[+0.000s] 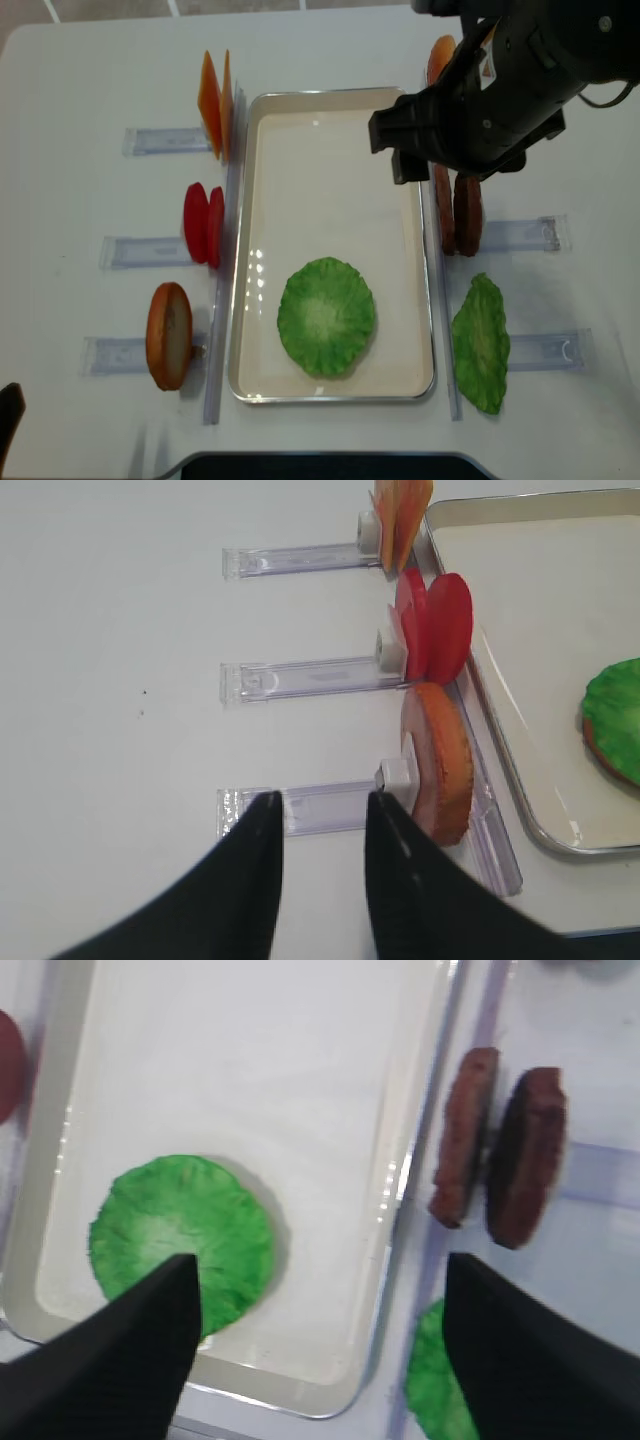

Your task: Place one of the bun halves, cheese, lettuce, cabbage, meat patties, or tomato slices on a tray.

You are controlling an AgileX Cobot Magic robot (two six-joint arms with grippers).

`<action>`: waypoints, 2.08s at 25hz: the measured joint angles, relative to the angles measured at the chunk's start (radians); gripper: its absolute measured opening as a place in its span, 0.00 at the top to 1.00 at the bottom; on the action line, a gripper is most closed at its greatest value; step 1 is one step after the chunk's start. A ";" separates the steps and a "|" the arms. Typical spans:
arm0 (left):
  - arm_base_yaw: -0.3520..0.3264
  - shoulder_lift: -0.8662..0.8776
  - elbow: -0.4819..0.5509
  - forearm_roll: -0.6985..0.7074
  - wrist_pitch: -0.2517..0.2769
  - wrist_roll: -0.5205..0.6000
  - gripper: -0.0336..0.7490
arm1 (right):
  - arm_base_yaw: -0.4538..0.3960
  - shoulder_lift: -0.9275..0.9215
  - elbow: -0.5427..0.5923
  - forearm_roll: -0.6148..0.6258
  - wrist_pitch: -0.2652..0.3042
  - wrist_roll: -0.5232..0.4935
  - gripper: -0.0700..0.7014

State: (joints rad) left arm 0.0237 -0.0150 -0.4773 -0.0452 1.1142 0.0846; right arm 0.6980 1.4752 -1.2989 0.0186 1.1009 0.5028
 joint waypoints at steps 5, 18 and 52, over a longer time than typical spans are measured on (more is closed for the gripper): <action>0.000 0.000 0.000 0.000 0.000 0.000 0.68 | -0.076 -0.001 -0.008 -0.038 0.105 -0.004 0.25; 0.000 0.000 0.000 0.000 0.000 0.000 0.68 | -0.447 -0.009 -0.008 -0.041 0.118 -0.221 0.25; 0.000 0.000 0.001 0.000 -0.001 0.000 0.68 | -0.819 -0.662 0.451 -0.004 0.124 -0.496 0.25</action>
State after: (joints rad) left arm 0.0237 -0.0150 -0.4766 -0.0452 1.1133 0.0846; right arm -0.1207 0.8135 -0.8478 0.0145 1.2251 0.0071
